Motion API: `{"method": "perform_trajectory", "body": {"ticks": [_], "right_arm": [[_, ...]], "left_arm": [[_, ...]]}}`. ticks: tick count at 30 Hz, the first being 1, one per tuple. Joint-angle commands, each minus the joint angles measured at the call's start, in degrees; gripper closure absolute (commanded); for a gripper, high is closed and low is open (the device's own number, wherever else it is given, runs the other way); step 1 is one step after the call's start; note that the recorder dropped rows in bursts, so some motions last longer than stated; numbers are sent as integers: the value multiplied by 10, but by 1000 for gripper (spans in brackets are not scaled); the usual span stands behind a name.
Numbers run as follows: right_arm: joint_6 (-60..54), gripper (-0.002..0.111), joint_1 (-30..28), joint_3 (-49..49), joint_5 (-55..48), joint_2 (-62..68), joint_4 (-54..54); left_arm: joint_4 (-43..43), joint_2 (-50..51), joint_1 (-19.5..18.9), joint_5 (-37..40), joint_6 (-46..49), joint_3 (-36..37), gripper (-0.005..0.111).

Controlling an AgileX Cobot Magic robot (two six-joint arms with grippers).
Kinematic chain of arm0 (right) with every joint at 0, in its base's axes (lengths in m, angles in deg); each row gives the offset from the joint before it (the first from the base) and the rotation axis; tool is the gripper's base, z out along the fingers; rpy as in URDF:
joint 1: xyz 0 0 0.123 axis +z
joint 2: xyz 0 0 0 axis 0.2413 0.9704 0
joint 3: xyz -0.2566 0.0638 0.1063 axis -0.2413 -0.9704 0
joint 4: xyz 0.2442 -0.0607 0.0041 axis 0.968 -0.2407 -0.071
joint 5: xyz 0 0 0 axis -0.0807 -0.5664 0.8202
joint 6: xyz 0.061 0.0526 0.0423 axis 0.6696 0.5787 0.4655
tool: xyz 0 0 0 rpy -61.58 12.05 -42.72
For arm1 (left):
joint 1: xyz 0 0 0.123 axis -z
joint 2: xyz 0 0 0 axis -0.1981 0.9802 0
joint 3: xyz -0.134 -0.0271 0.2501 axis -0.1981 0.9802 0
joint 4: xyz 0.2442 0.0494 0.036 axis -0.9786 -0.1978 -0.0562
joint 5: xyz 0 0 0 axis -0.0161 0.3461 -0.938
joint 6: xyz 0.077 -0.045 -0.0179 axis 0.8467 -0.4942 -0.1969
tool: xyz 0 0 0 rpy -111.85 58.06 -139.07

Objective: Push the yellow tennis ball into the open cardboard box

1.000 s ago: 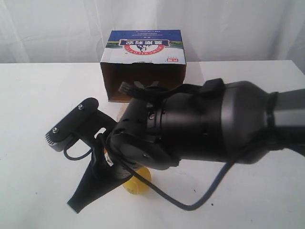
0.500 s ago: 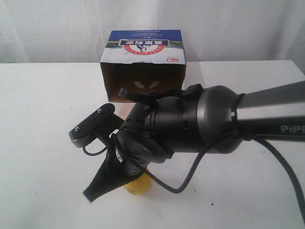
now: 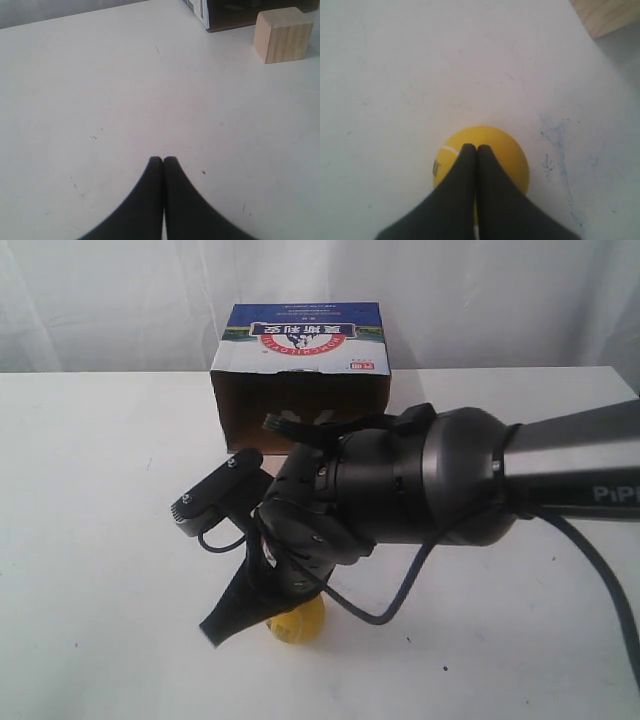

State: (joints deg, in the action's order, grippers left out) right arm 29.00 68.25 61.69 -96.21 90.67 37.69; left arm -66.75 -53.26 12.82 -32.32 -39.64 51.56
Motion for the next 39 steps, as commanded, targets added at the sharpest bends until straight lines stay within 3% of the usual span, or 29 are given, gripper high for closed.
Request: {"method": "perform_trajectory", "body": {"ticks": [1, 16, 24, 39], "right_arm": [[7, 108, -19, -1, -33, -1, -4], [56, 108, -87, -1, -54, -49, -100], [51, 108, -90, -1, -72, -95, -73], [52, 108, -127, -1, 11, 38, -81]], "left_arm": [[2, -3, -2, -1, -4, 2, 107], [2, -3, -2, -1, -4, 2, 107], [2, -3, -2, -1, -4, 2, 107], [2, -3, -2, -1, -4, 2, 107]]}}
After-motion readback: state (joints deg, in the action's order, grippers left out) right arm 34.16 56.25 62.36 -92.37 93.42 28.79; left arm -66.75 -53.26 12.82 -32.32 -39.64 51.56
